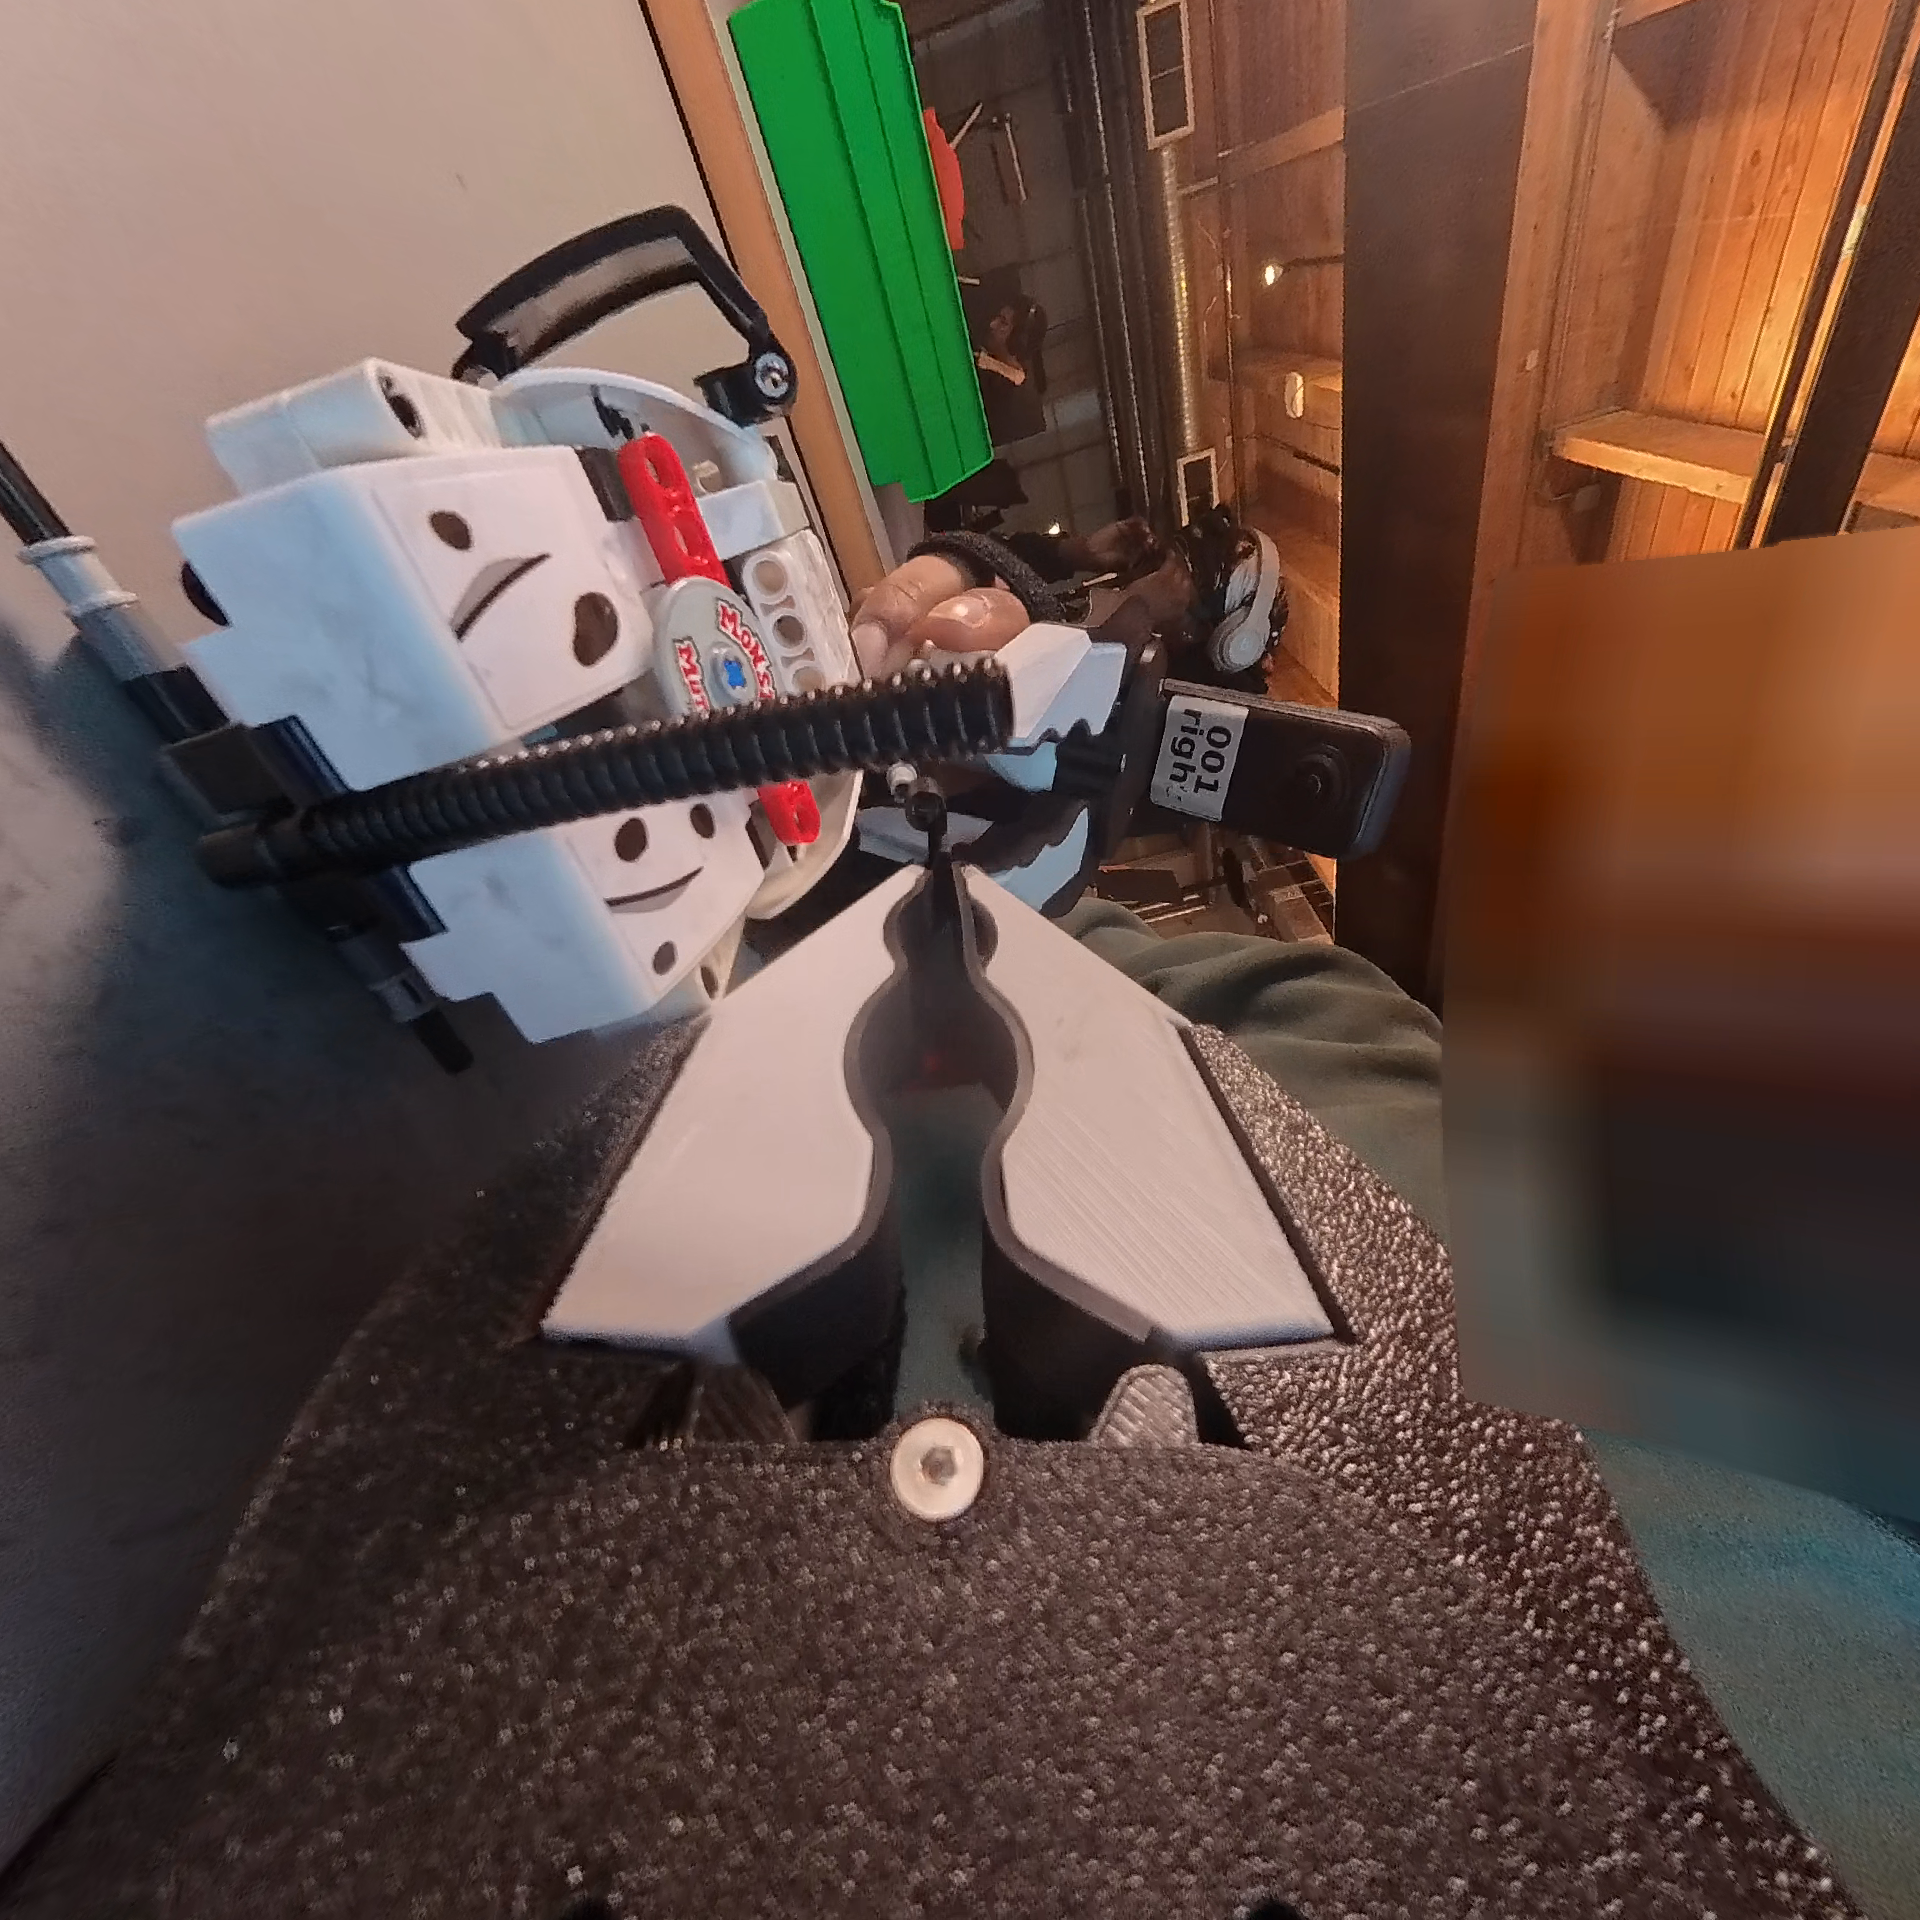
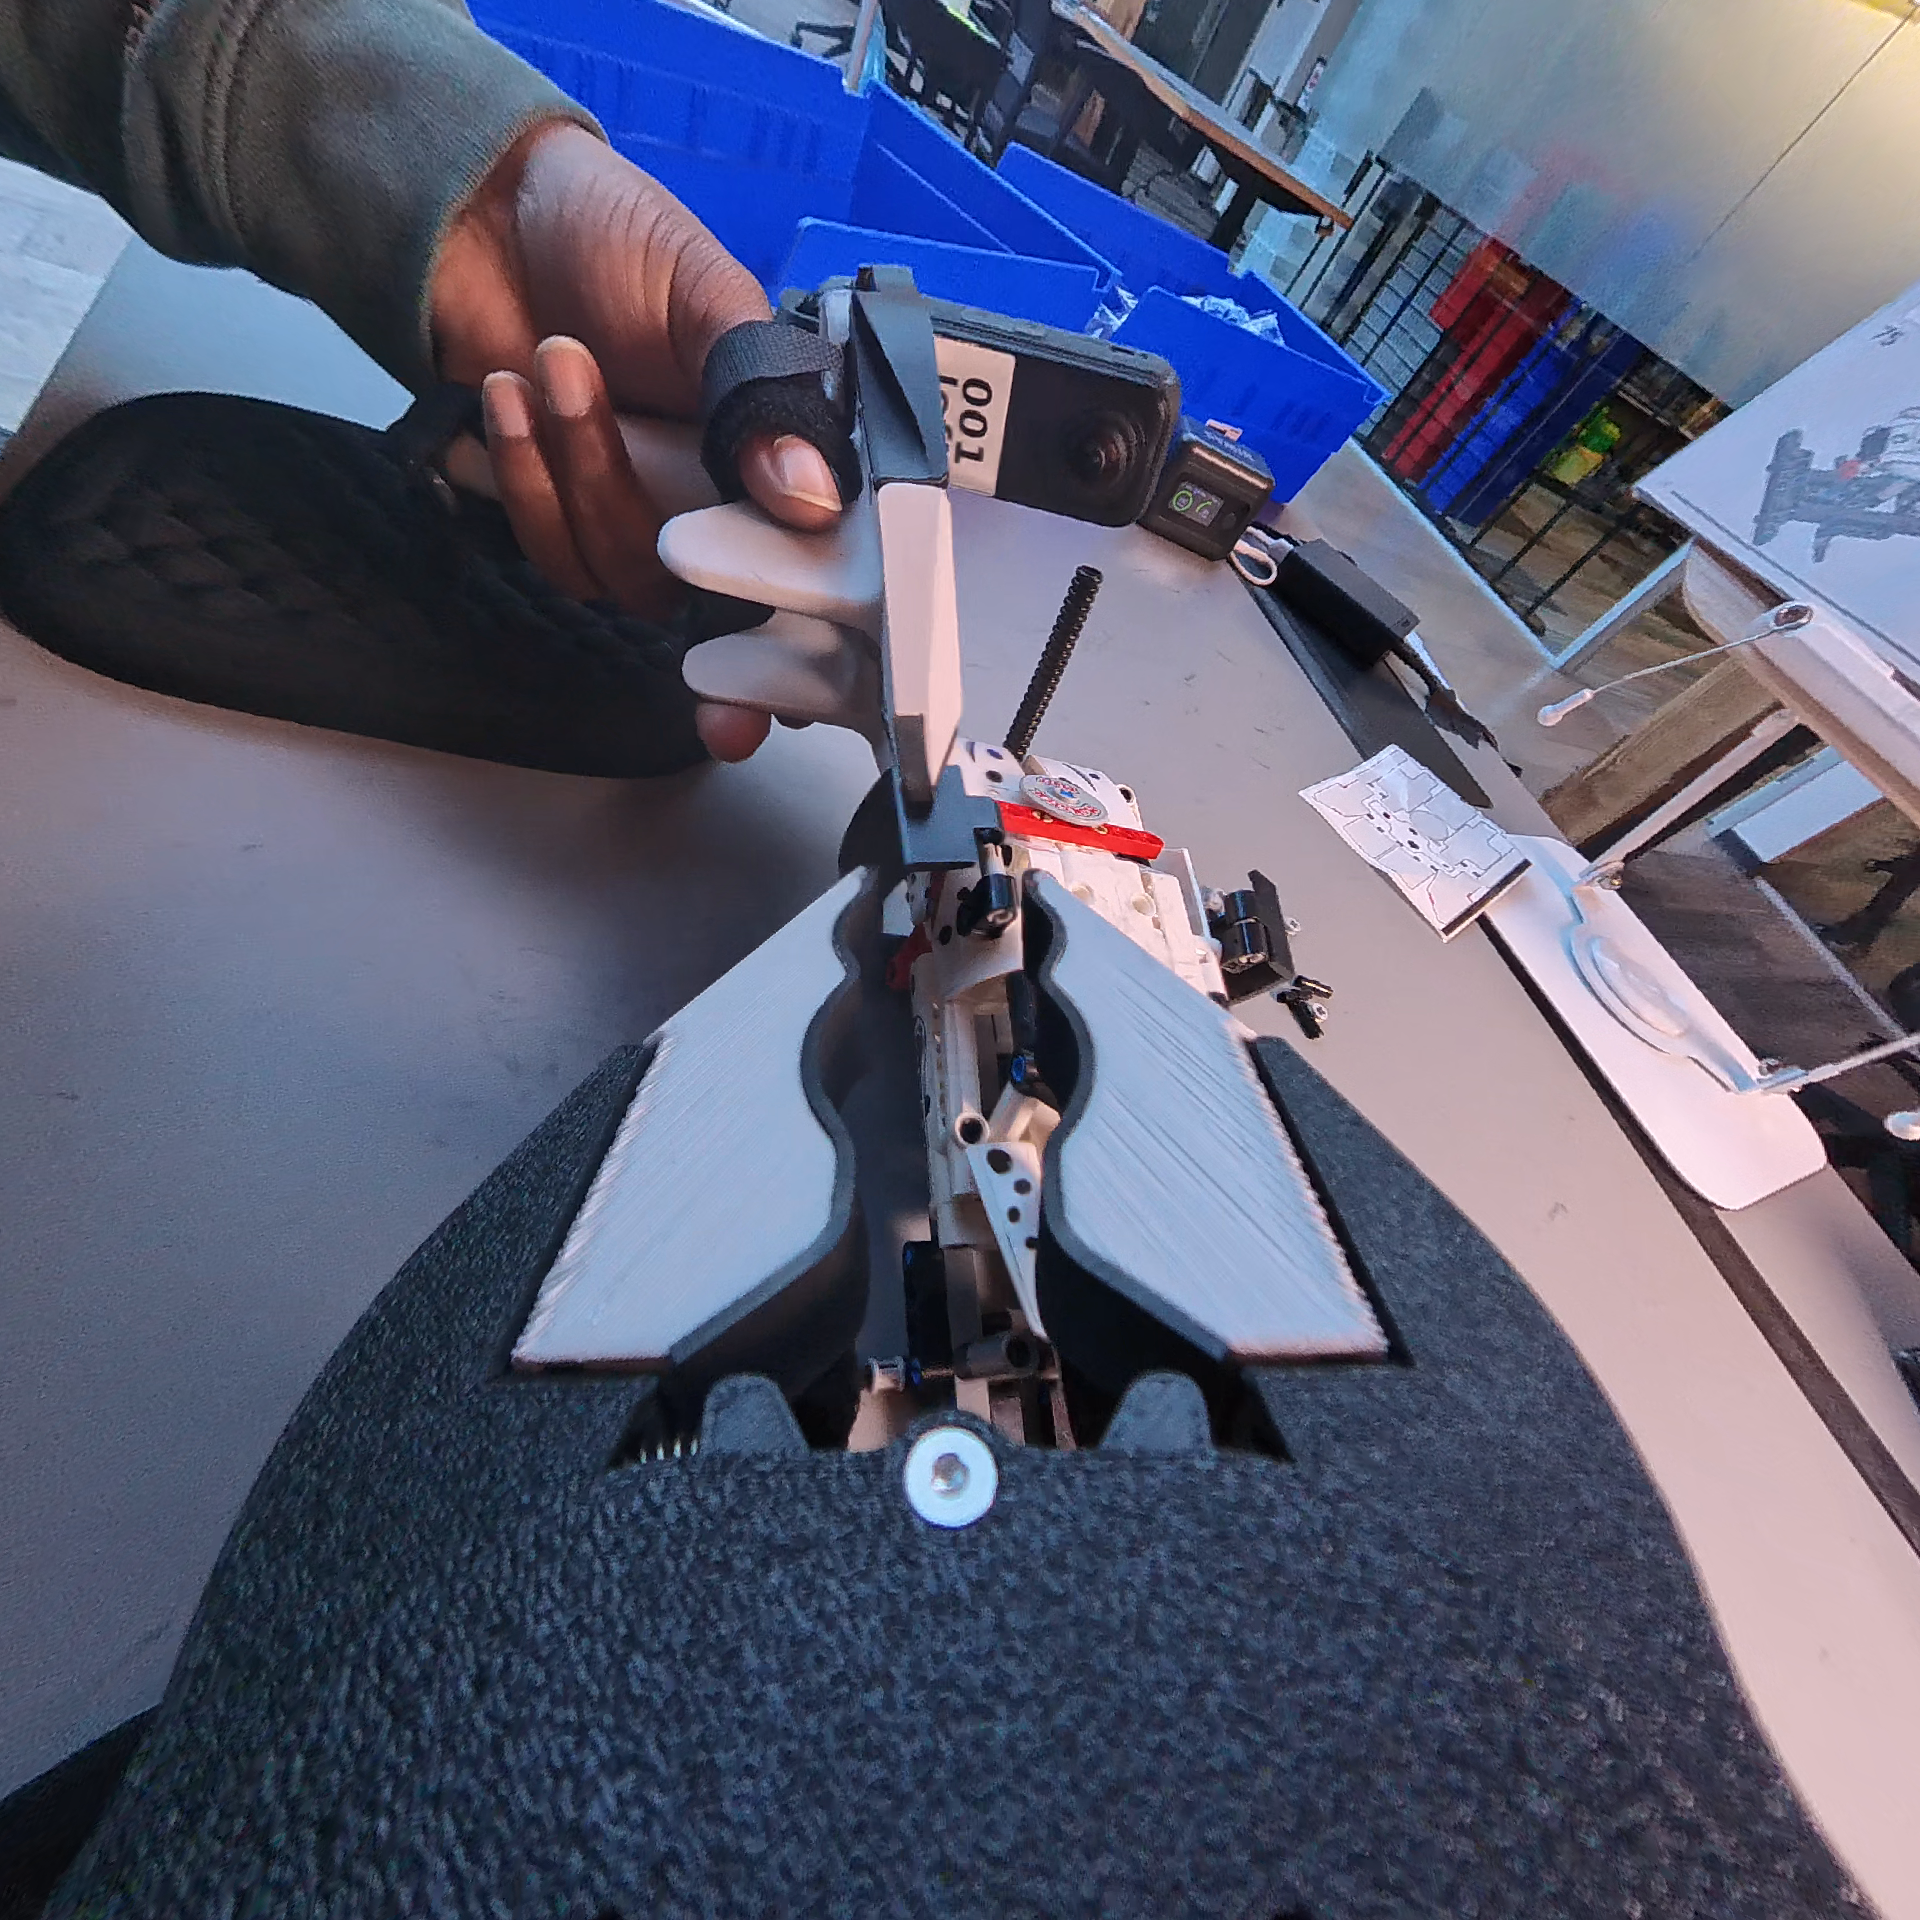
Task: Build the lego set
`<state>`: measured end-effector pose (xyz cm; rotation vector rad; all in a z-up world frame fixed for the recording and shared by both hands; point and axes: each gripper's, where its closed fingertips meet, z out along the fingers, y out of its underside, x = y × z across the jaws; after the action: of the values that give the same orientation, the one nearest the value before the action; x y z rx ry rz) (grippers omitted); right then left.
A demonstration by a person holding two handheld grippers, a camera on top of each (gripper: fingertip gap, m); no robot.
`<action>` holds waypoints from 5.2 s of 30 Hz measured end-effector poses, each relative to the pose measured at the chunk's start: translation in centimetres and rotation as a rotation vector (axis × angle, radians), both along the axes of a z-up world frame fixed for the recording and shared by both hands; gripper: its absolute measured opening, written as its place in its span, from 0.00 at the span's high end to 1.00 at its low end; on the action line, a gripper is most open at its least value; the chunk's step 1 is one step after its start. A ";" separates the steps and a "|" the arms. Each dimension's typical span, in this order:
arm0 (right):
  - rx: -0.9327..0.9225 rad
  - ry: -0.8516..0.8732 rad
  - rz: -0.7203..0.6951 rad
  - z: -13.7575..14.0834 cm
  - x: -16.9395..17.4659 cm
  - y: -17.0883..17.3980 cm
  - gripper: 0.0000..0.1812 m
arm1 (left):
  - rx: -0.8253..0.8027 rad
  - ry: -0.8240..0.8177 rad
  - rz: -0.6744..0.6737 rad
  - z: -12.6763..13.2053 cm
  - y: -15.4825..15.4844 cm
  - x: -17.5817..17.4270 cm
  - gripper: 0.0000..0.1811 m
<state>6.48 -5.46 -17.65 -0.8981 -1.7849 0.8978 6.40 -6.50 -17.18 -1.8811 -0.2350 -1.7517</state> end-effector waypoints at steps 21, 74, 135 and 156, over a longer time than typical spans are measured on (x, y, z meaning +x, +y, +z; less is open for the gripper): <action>0.106 -0.139 0.105 -0.4 -0.9 1.4 0.96 | -0.054 0.012 -0.045 -0.1 0.8 -0.3 1.00; 0.208 0.042 0.197 -0.3 -0.6 0.6 0.97 | -0.119 0.134 -0.229 -0.3 0.6 0.4 1.00; 0.092 -0.084 0.236 -0.3 -0.8 1.8 0.98 | -0.081 0.320 -0.333 -0.7 1.3 0.2 1.00; 0.065 -0.012 0.176 0.8 -1.0 2.4 0.94 | 0.026 0.467 -0.411 -0.3 0.9 -1.0 0.87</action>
<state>5.46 -3.08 -16.86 -0.7145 -1.9143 0.9412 5.44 -5.60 -17.48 -2.3718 0.3718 -1.4769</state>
